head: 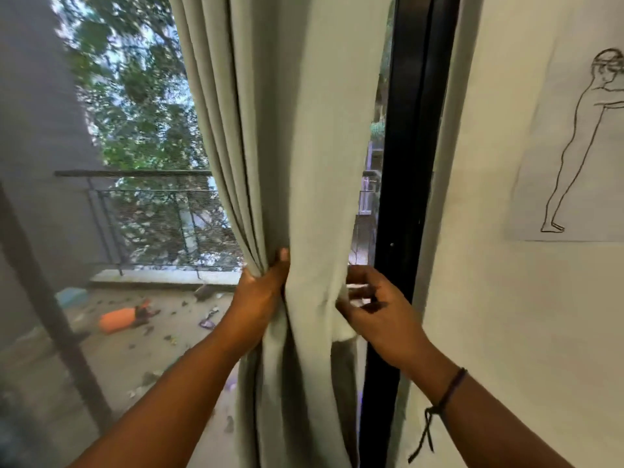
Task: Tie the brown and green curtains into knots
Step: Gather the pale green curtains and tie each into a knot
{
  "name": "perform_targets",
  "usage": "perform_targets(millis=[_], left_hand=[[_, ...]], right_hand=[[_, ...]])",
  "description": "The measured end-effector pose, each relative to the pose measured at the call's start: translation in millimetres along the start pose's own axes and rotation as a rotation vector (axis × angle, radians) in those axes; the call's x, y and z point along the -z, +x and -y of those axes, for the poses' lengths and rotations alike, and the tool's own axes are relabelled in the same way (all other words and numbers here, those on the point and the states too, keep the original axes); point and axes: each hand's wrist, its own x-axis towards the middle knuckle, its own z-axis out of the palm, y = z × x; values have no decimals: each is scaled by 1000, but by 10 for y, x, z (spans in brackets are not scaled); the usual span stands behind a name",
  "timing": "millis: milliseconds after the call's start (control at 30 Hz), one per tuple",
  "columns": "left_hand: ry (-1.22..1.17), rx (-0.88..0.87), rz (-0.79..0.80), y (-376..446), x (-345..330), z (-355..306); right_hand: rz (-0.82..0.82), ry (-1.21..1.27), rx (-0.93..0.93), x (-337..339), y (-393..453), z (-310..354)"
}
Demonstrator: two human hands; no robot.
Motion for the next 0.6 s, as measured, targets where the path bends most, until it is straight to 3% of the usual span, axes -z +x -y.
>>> perform_targets(millis=[100, 167, 300, 367, 500, 600], left_hand=[[75, -13, 194, -160, -86, 53], [65, -15, 292, -225, -96, 48], [-8, -14, 149, -195, -75, 42], [-8, -23, 58, -117, 5, 60], [-22, -7, 58, 83, 163, 64], [-55, -6, 100, 199, 287, 13]], right_hand=[[77, 131, 55, -124, -64, -28], [21, 144, 8, -149, -105, 28], [-120, 233, 8, -113, -195, 101], [48, 246, -14, -89, -163, 38], [487, 562, -412, -73, -49, 89], [626, 436, -317, -68, 67, 40]])
